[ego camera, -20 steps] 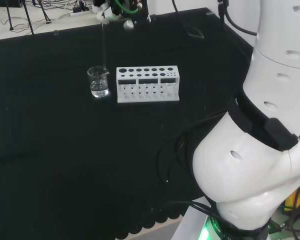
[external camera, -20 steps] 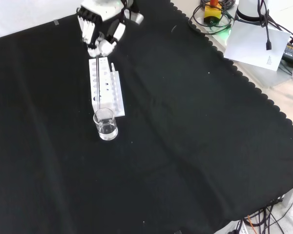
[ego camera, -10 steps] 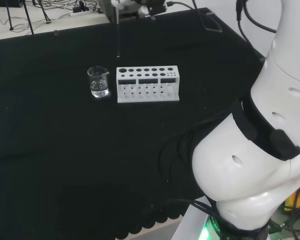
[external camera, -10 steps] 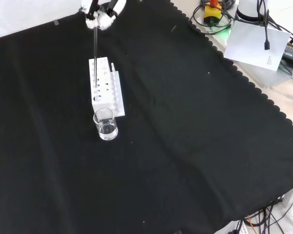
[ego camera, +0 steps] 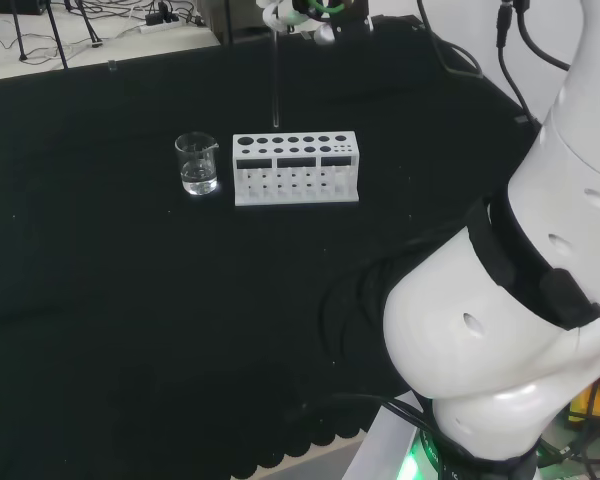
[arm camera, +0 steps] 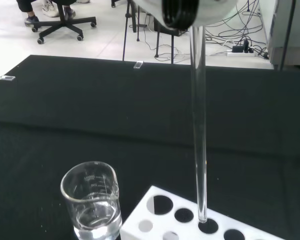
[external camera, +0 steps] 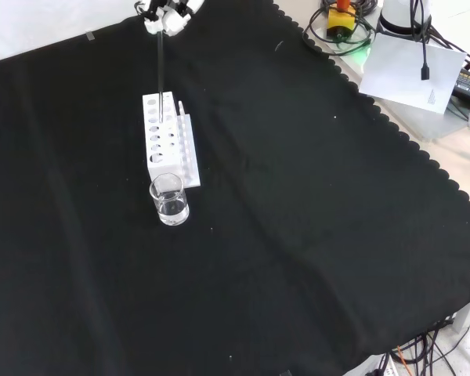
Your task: Put the glass rod back on the white test tube rack.
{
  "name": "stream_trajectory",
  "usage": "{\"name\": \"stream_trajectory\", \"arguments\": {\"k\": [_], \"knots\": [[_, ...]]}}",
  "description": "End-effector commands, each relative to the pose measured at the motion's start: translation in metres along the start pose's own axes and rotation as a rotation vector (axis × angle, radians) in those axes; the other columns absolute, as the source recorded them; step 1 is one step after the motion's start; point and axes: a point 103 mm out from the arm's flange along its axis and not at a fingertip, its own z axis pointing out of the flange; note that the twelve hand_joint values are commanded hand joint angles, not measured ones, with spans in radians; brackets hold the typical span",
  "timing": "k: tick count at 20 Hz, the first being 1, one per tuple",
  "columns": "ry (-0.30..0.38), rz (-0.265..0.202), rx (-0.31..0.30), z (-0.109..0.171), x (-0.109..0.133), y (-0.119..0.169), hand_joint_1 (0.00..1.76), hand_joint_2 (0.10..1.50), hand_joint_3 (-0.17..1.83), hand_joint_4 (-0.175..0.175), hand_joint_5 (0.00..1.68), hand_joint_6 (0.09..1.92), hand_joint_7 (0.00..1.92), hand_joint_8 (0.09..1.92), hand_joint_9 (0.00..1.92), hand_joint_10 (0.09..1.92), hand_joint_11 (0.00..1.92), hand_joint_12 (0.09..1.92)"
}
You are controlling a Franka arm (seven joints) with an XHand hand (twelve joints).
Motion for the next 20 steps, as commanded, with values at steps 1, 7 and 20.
{"name": "stream_trajectory", "arguments": {"k": [1, 7, 20], "knots": [[-0.014, -0.006, -0.001, 0.0, 0.006, -0.012, 1.3, 0.93, 0.28, -0.175, 1.07, 0.61, 1.13, 1.11, 1.68, 0.85, 1.65, 0.68], [-0.002, -0.023, 0.002, 0.006, 0.014, -0.01, 1.3, 0.93, 0.28, -0.175, 1.07, 0.61, 1.13, 1.11, 1.68, 0.85, 1.65, 0.68], [0.012, -0.022, 0.026, 0.019, 0.02, 0.002, 1.3, 0.93, 0.28, -0.175, 1.07, 0.6, 1.13, 1.11, 1.67, 0.85, 1.65, 0.68]]}}
